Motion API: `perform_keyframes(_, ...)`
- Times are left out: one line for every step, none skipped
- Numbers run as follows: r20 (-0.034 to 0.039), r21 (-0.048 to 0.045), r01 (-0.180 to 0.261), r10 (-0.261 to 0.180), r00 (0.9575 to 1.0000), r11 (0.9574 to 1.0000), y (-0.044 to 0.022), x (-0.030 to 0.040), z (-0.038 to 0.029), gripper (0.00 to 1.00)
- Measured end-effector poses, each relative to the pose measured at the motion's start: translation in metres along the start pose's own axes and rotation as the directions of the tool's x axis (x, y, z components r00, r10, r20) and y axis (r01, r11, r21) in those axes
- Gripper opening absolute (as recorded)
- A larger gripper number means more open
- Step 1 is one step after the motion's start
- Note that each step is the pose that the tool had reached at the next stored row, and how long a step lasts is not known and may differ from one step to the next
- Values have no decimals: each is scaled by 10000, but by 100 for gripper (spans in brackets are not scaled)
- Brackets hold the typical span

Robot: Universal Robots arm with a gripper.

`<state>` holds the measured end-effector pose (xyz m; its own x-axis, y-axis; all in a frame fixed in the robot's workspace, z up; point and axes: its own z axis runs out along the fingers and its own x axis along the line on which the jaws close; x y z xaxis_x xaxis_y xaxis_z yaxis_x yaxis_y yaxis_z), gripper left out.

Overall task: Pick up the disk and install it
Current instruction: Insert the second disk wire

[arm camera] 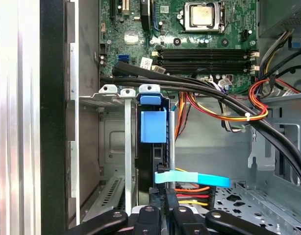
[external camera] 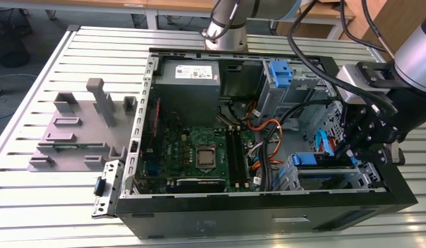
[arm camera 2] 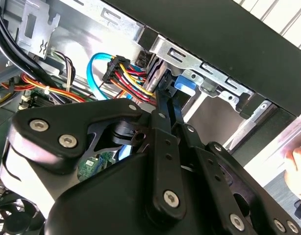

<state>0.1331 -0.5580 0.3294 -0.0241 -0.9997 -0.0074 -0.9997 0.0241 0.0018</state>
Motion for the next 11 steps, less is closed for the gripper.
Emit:
perform_keyframes(-3,0,0,0,10000,10000,0,0,6,16)
perform_keyframes(-7,1,0,0,10000,10000,0,0,10,16)
perform_keyframes(-8,1,0,0,10000,10000,0,0,10,16)
perform_keyframes(-7,1,0,0,10000,10000,0,0,11,16)
perform_keyframes(-3,0,0,0,10000,10000,0,0,13,16)
perform_keyframes(-2,0,0,0,10000,10000,0,0,15,16)
perform_keyframes(0,0,0,0,10000,10000,0,0,15,16)
perform_keyframes(0,0,0,0,10000,10000,0,0,15,16)
perform_keyframes(0,0,1,-1,10000,10000,0,0,15,16)
perform_keyframes(-1,0,0,0,10000,10000,0,0,15,16)
perform_keyframes(-1,0,0,0,10000,10000,0,0,15,16)
